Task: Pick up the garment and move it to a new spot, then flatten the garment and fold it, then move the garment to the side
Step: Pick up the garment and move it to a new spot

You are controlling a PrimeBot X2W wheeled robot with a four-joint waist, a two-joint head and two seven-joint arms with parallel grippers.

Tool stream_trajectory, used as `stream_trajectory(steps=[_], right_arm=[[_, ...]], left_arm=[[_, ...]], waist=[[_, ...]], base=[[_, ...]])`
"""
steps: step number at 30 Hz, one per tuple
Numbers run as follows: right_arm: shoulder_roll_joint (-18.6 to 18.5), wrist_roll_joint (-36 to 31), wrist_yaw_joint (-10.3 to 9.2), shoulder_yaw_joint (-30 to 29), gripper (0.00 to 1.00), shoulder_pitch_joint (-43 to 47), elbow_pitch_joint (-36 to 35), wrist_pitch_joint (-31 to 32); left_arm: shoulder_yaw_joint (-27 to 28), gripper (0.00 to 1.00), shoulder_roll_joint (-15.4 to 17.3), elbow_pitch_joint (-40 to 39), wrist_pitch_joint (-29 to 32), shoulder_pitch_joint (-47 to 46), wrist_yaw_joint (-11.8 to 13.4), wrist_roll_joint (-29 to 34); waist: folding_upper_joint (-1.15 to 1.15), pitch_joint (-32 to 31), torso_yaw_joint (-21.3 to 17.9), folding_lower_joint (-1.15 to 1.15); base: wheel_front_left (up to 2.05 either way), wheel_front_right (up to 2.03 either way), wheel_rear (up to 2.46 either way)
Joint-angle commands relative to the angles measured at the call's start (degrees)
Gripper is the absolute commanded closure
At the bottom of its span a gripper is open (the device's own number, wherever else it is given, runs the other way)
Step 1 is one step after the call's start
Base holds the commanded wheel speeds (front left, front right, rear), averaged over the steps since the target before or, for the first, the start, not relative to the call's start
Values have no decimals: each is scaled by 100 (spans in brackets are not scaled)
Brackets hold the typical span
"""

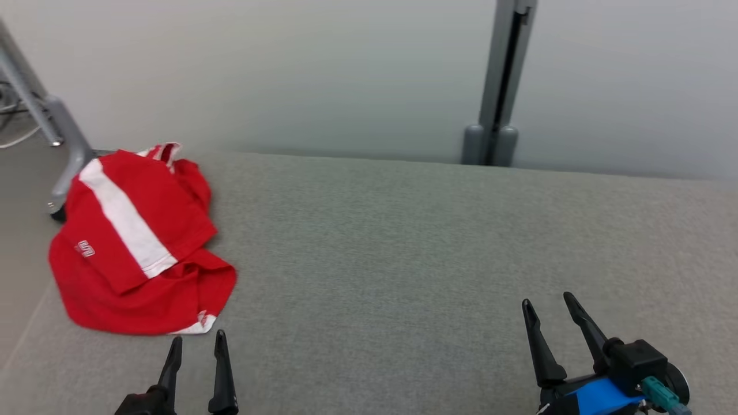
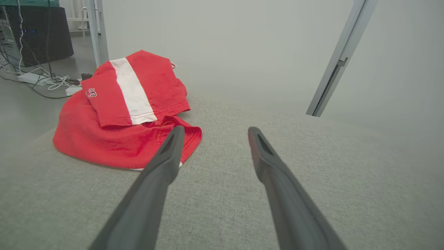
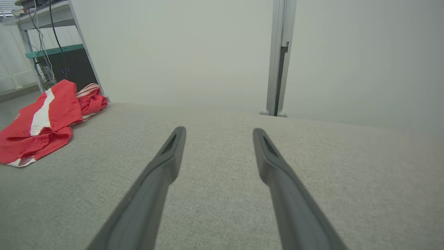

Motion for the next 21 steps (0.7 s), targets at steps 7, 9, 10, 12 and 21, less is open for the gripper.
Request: stream_trajectory(steps=[7,9,10,12,21], right_arm=[[-24,124,2,165,0,44,2,-26],[-24,161,2,182,0,47,15,-26],[-25,174,2,225,0,35,28,-26],[-25,183,2,272,0,20,31,-26],[-26,151,2,496,0,-68,45,-26]], left_arm=[[219,0,59,41,-27,15,-49,74],[224,0,47,16,-27,37,-37,103],[260,0,47,-5,-27,59,-20,104],[321,0,56,-30,-23,71,-18,95],[419,0,38,-141,-23,160,45,58]], waist=[[0,83,1175,0],[0,65,1393,0],[0,57,1460,0],[0,45,1583,0],[0,55,1593,0]], base=[[0,0,0],[0,0,0],[0,0,0],[0,0,0],[0,0,0]])
